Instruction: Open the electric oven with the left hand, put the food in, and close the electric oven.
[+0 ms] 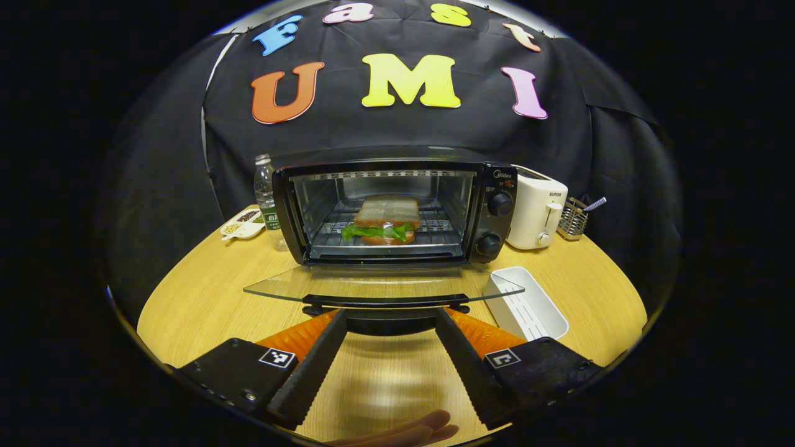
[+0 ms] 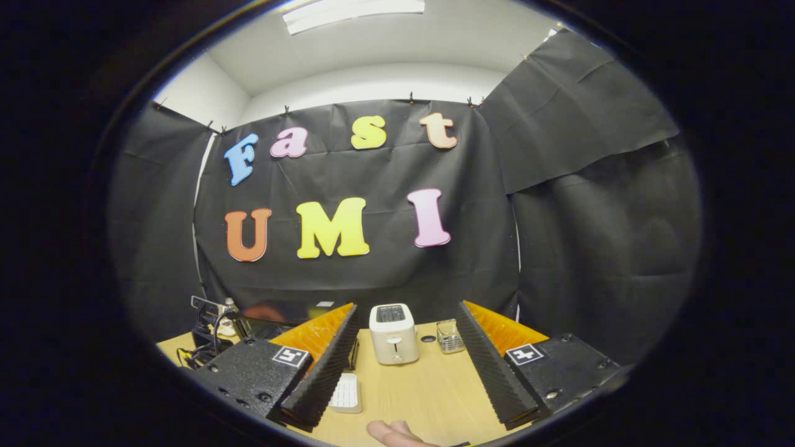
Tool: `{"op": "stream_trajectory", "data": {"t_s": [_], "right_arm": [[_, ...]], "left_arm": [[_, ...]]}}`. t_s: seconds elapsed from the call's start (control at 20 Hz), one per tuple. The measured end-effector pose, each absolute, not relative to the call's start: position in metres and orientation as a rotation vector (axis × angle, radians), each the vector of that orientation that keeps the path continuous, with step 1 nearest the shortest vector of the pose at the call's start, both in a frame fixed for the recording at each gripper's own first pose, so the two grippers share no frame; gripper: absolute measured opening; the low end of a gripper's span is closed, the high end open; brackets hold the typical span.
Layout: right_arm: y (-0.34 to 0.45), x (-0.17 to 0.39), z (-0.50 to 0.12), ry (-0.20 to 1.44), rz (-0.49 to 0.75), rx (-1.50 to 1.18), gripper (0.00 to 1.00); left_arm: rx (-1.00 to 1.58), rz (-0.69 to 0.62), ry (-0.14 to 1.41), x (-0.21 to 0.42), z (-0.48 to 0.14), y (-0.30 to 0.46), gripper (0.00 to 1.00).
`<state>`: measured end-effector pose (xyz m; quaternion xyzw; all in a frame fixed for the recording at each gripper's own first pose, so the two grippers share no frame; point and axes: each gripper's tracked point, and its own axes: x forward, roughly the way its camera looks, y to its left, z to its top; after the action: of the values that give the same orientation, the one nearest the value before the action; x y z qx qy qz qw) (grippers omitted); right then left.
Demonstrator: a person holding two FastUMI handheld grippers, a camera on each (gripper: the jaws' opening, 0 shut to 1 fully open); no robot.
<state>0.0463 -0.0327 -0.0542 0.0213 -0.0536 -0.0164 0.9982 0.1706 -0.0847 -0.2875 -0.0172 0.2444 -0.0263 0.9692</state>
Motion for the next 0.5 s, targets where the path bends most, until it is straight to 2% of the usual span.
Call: {"op": "stream_trajectory", "data": {"t_s": [0.5], "right_arm": [[-0.031,0.039,-0.052,-0.074,-0.026,0.041,0.89]], "left_arm": [[-0.062,-0.054,0.410,0.201,-0.253,-0.078,0.99]]}}
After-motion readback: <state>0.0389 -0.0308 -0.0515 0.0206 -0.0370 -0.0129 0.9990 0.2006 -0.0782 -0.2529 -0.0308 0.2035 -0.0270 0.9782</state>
